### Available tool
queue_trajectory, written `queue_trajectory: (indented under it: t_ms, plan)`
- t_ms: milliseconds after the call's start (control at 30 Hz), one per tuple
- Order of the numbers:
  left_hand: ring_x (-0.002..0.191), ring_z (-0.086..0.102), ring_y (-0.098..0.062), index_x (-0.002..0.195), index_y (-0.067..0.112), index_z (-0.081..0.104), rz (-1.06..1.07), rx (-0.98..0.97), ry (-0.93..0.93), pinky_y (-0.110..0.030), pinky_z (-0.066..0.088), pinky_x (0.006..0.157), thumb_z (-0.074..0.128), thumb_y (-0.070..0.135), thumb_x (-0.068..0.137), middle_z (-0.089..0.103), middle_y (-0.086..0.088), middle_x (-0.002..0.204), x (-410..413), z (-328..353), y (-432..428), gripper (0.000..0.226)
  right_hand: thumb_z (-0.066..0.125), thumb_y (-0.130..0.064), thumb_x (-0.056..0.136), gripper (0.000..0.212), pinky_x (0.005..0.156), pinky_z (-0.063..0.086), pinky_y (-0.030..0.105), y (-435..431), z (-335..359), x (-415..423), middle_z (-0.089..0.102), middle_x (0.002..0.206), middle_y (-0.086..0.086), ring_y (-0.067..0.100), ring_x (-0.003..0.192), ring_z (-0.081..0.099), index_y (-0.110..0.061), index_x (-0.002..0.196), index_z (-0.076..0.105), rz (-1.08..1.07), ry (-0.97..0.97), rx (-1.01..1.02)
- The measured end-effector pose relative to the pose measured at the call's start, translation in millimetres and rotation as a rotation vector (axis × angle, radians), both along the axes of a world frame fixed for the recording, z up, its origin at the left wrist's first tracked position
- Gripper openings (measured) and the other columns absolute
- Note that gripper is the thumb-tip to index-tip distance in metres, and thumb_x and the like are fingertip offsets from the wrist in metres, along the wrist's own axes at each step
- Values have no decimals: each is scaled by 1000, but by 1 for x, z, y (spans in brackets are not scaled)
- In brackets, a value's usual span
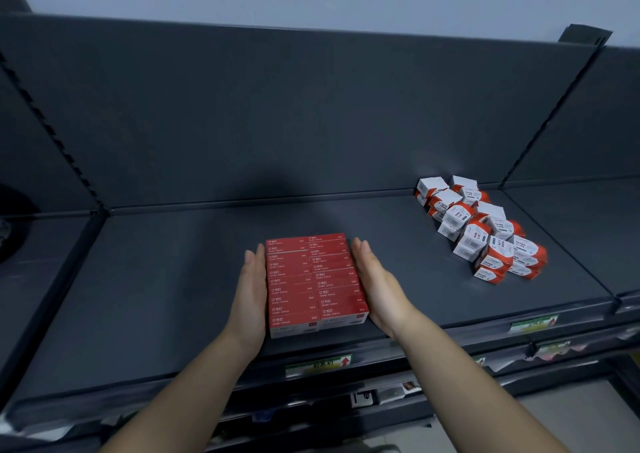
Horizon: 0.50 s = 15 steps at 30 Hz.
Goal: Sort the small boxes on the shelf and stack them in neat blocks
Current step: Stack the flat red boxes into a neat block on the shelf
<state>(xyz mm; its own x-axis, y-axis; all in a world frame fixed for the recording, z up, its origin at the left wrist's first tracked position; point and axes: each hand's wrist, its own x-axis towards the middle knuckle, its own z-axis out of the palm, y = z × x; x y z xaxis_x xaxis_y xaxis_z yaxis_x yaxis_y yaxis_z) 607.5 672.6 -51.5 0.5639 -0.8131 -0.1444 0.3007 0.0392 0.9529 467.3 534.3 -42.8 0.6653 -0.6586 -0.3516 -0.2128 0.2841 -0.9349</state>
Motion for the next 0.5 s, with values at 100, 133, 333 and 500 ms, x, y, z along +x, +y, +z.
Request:
queue_trajectory:
  t_ms: [100,133,333,500]
  plan:
    - [118,58,-4,125,39,52,4,7,-11,-21,45,96,11,55,101,66,14,122,-3,-3,-2,51,24,-50,102,33,66,47,11,7,9,-2,66,68,-33,-17,72,64,-39,91,53,-22,-8,10]
    - [113,60,2,118,42,51,-6,1,-11,-14,47,88,10,51,101,67,20,116,-4,-2,-3,46,24,-51,101,32,66,47,10,9,9,-2,66,68,-33,-16,72,64,-40,92,53,-29,-8,11]
    - [114,61,-5,123,35,54,-5,7,-11,-17,49,87,10,50,102,68,9,122,-9,1,-4,52,27,-58,99,31,90,41,23,12,5,1,67,70,-34,-14,74,64,-46,90,54,-53,2,-7]
    - [95,64,10,112,38,53,9,-17,-11,-5,48,70,10,44,104,71,25,98,-14,4,-7,44,27,-60,98,31,96,41,26,12,7,2,67,71,-33,-10,81,62,-48,89,54,-25,21,-37]
